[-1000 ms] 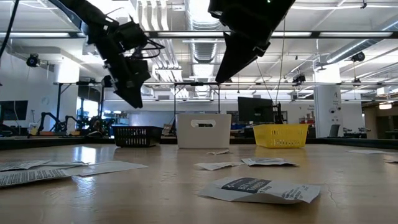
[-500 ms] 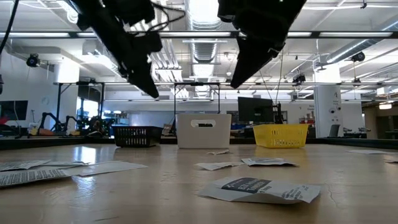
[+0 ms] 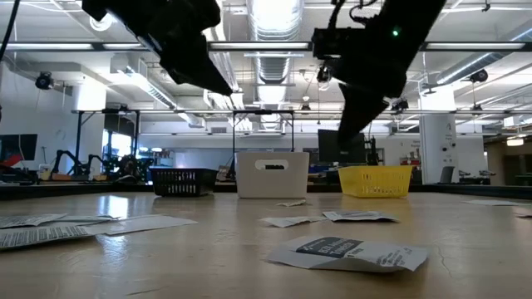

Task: Pick & Place First Aid Supplies
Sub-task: Put the green bandage into the yellow basket

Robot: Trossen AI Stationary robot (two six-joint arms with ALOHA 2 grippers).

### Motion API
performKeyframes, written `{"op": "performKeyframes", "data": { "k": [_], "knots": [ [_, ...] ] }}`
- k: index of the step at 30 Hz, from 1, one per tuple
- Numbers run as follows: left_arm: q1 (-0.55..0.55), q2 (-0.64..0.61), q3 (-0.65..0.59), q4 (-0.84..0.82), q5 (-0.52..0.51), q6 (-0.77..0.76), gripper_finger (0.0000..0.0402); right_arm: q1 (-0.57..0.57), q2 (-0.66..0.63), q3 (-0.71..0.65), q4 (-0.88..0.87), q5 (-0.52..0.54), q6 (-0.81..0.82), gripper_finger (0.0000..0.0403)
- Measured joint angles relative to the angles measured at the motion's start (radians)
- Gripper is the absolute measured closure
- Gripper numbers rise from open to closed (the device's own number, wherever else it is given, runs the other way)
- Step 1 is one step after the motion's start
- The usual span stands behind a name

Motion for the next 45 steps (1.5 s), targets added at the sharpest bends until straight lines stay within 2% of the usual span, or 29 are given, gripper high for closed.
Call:
{"op": "performKeyframes", "data": {
  "k": [5,8,14,19,29,45],
  "knots": [
    [-0.011,0.001,-0.003,0.073,0.001,-0.002,0.0400,0.000,-0.031,-0.069,0.018,0.000,0.055,0.0393],
    [-0.012,0.020,-0.027,0.171,0.002,0.000,0.0401,0.000,-0.052,-0.116,0.063,0.001,0.076,0.0394],
    [-0.012,0.128,-0.132,0.481,0.018,-0.008,0.0401,-0.001,-0.089,-0.212,0.231,0.000,0.071,0.0394],
    [-0.014,0.246,-0.164,0.650,0.035,-0.034,0.0401,-0.007,-0.106,-0.262,0.354,-0.003,0.066,0.0394],
    [-0.013,0.436,-0.111,0.711,0.025,-0.036,0.0401,-0.018,-0.104,-0.259,0.410,-0.004,0.058,0.0394],
    [0.013,0.580,-0.103,0.806,-0.013,-0.127,0.0401,-0.038,-0.103,-0.258,0.549,-0.004,0.037,0.0394]
  ]
}}
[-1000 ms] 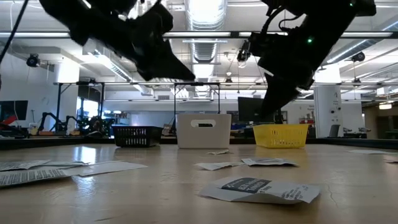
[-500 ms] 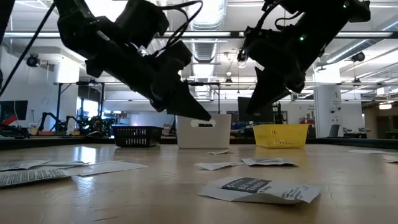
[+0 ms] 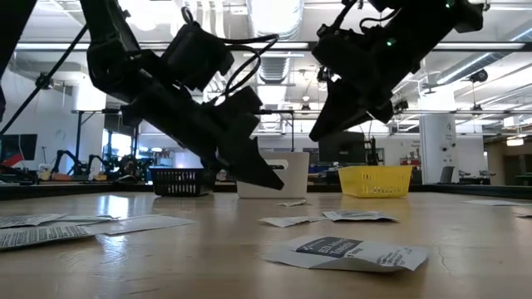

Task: Pick & Place First Aid Supplies
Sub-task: Put the green bandage into the yellow basket

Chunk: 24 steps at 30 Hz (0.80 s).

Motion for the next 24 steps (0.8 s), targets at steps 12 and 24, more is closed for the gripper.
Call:
{"op": "performKeyframes", "data": {
  "k": [12,24],
  "knots": [
    [0.002,0.063,0.000,0.098,0.047,-0.007,0.0401,-0.025,0.000,0.000,0.032,0.000,0.000,0.0394],
    [0.007,0.086,0.006,0.064,0.039,-0.059,0.0401,-0.027,0.020,-0.001,0.035,-0.009,-0.065,0.0394]
  ]
}}
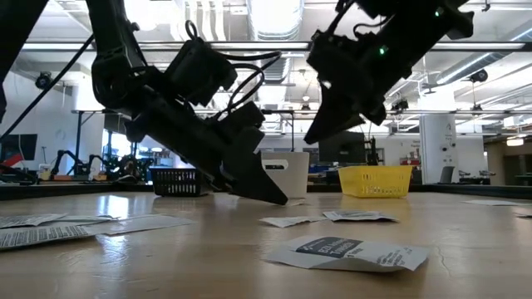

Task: Pick & Place First Aid Supplies
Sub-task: Put the green bandage into the yellow basket

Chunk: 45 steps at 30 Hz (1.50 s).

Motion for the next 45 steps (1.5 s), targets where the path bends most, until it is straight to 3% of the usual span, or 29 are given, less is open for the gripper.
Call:
{"op": "performKeyframes", "data": {
  "k": [8,29,32,40,45],
  "knots": [
    [-0.007,-0.036,-0.003,-0.042,0.013,0.009,0.0402,-0.002,0.078,0.000,-0.001,-0.063,-0.142,0.0394],
    [-0.006,-0.064,-0.001,-0.159,0.008,0.017,0.0402,-0.041,0.081,0.000,0.001,-0.073,-0.236,0.0394],
    [-0.006,-0.065,0.000,-0.165,0.009,0.017,0.0402,-0.047,0.081,0.001,0.001,-0.076,-0.329,0.0394],
    [-0.004,-0.070,0.000,-0.181,0.048,0.068,0.0402,-0.050,0.081,0.028,0.001,-0.084,-0.784,0.0393],
    [0.001,-0.070,0.000,-0.194,0.087,0.124,0.0402,-0.063,0.116,0.041,-0.021,-0.160,-0.940,0.0372]
  ]
}}
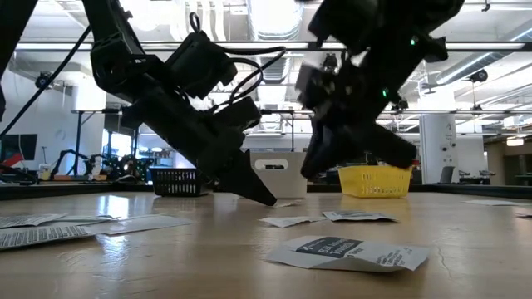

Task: Pick & Place First Aid Supplies
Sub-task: Put the green bandage into the yellow basket

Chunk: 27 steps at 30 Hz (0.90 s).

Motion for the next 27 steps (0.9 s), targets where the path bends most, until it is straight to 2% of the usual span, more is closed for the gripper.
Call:
{"op": "performKeyframes", "data": {
  "k": [5,10,13,22,27],
  "knots": [
    [0.003,0.000,0.000,-0.009,0.045,0.022,0.0402,0.013,0.063,0.001,-0.012,0.020,-0.121,0.0340],
    [0.007,0.000,-0.001,-0.010,0.062,0.023,0.0402,0.051,0.102,0.023,-0.001,0.139,-0.205,0.0318],
    [0.011,0.001,-0.001,-0.014,0.069,0.023,0.0402,0.055,0.117,0.037,-0.002,0.161,-0.211,0.0310],
    [0.026,0.002,-0.001,-0.020,0.109,0.021,0.0402,0.067,0.210,0.082,-0.011,0.192,-0.278,0.0316],
    [0.030,0.002,-0.001,-0.024,0.115,0.013,0.0402,0.072,0.214,0.110,-0.043,0.222,-0.274,0.0325]
  ]
}}
